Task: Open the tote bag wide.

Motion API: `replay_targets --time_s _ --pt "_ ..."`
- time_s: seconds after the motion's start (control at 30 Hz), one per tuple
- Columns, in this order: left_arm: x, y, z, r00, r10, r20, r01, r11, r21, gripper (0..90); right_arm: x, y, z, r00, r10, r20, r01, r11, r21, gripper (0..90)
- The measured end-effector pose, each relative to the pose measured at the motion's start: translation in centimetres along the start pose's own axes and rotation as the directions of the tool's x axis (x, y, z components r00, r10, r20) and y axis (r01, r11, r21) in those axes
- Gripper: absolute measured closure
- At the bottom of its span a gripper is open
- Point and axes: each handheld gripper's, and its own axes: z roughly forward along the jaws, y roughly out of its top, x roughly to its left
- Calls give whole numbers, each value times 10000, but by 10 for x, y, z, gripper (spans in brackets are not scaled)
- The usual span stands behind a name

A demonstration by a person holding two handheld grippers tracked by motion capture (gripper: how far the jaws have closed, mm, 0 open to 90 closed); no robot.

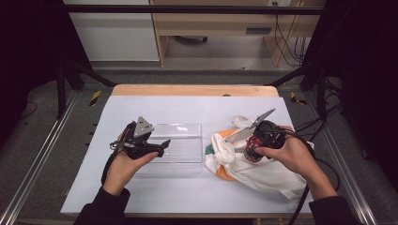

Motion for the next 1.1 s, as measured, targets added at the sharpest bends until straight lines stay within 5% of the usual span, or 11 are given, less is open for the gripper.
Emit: replay_targets --time_s 0.43,1.1 --pt "9 -3 -4 9998 -159 -142 160 9999 48 128 1 19 -26 9986 -532 -40 531 9979 -361 243" --pt "20 -8 -8 9978 -542 -378 539 9985 -97 94 14 50 -21 9906 -1361 -151 1349 9887 -652 243"
